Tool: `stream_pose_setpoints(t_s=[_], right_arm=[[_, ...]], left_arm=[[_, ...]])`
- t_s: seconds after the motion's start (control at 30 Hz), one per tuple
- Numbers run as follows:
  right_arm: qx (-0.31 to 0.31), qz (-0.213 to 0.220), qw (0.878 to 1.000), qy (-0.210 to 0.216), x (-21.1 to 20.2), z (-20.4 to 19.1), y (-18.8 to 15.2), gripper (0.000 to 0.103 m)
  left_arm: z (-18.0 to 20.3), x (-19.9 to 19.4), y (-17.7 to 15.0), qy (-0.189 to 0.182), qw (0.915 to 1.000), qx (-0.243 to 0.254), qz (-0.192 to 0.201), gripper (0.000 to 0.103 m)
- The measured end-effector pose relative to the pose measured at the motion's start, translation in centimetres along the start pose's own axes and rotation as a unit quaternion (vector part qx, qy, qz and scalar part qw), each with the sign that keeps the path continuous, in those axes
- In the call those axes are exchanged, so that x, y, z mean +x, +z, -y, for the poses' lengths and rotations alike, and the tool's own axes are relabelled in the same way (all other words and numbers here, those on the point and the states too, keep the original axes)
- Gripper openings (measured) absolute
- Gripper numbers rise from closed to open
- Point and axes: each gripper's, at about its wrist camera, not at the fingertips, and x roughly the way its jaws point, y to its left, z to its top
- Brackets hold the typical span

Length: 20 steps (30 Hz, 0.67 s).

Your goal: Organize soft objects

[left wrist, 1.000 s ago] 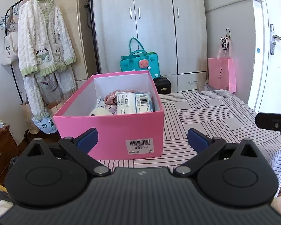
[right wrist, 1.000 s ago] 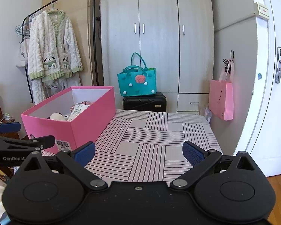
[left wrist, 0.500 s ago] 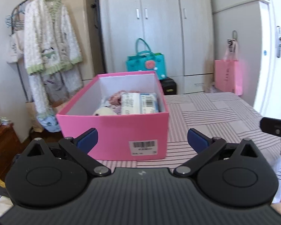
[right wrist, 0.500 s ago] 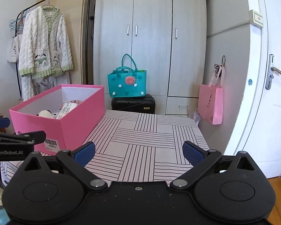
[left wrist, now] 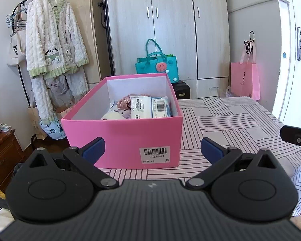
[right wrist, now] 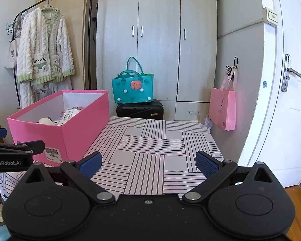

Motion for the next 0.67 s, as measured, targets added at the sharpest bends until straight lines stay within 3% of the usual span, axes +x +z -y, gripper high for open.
stream_pose_setpoints(t_s=[0.67], right_arm=[[0.003,-0.001,1.000,-0.005,0.08,0.13,-0.07,0.101]], left_arm=[[0.28,-0.17,0.22,0.000,1.0000,0.007,0.001,0.103]])
